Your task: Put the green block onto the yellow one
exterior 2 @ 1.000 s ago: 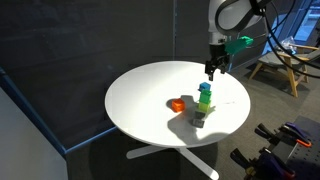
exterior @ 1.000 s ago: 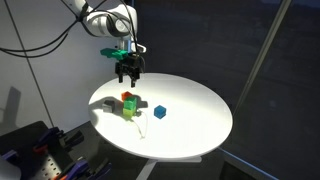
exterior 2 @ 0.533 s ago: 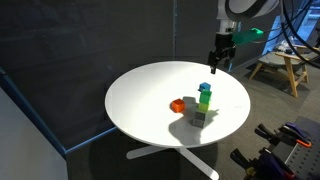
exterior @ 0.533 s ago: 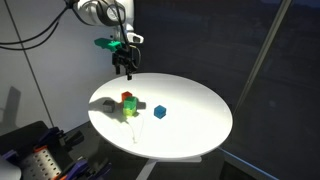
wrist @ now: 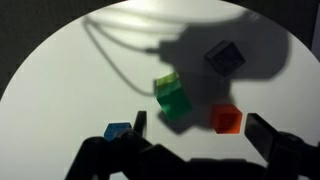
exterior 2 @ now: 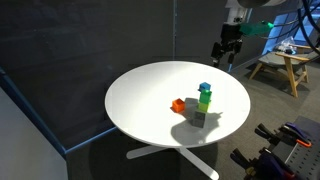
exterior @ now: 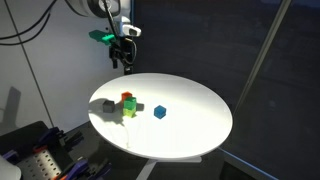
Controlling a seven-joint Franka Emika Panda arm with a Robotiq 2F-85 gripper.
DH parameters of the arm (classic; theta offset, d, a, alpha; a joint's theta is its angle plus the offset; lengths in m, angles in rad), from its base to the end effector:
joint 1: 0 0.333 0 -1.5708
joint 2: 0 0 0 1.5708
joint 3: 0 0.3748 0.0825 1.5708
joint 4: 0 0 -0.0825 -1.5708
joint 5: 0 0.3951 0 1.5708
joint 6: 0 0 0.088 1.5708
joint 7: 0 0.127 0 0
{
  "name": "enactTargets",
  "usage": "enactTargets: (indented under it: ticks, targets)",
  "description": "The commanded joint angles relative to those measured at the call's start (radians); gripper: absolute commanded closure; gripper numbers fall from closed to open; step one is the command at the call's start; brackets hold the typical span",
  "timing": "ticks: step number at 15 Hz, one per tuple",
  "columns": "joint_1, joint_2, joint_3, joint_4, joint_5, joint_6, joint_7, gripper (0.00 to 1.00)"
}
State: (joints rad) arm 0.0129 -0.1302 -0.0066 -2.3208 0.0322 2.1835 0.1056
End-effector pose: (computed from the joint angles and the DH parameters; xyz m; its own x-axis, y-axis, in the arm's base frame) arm 0.4898 0.0048 0.4254 0.9930 -0.1174 -0.0102 -0.1177 -0.9927 -0.0261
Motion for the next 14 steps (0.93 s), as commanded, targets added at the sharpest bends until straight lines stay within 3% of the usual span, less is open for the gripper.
enactTargets:
  ticks: [1,8,14]
  targets:
    - [-0.006,-0.090,-0.005,-0.046,0.033,-0.020,-0.040,0.00]
    - [-0.005,-0.177,-0.006,-0.085,0.013,-0.019,-0.086,0.00]
    - [-0.003,-0.166,0.001,-0.085,0.011,-0.020,-0.094,0.00]
